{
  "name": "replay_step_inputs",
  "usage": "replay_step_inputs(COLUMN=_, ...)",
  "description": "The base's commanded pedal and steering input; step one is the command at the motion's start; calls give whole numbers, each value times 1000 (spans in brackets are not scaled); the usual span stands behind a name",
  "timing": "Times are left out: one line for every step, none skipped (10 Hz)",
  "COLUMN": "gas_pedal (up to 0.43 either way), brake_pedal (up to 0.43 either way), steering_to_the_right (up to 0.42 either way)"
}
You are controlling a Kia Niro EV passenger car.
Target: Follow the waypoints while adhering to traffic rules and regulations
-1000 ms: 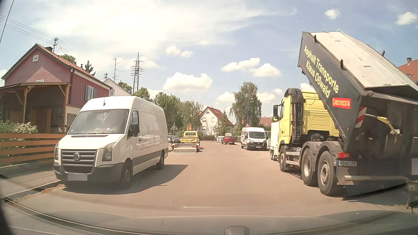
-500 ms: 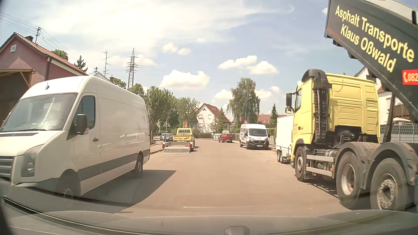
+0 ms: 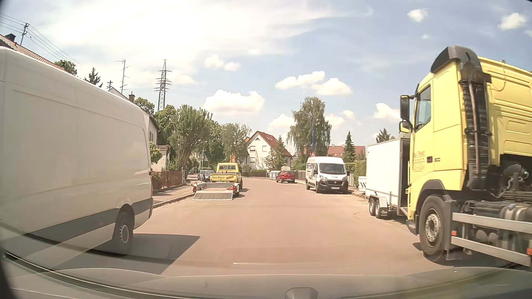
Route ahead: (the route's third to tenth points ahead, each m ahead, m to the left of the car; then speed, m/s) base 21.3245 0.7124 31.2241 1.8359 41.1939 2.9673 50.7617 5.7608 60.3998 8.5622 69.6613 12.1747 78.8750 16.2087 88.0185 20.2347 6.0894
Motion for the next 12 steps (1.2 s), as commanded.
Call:
replay_step_inputs(gas_pedal=189, brake_pedal=0, steering_to_the_right=5)
replay_step_inputs(gas_pedal=189, brake_pedal=0, steering_to_the_right=4)
replay_step_inputs(gas_pedal=189, brake_pedal=0, steering_to_the_right=4)
replay_step_inputs(gas_pedal=189, brake_pedal=0, steering_to_the_right=4)
replay_step_inputs(gas_pedal=189, brake_pedal=0, steering_to_the_right=4)
replay_step_inputs(gas_pedal=189, brake_pedal=0, steering_to_the_right=4)
replay_step_inputs(gas_pedal=189, brake_pedal=0, steering_to_the_right=4)
replay_step_inputs(gas_pedal=189, brake_pedal=0, steering_to_the_right=4)
replay_step_inputs(gas_pedal=189, brake_pedal=0, steering_to_the_right=4)
replay_step_inputs(gas_pedal=189, brake_pedal=0, steering_to_the_right=4)
replay_step_inputs(gas_pedal=189, brake_pedal=0, steering_to_the_right=3)
replay_step_inputs(gas_pedal=189, brake_pedal=0, steering_to_the_right=2)
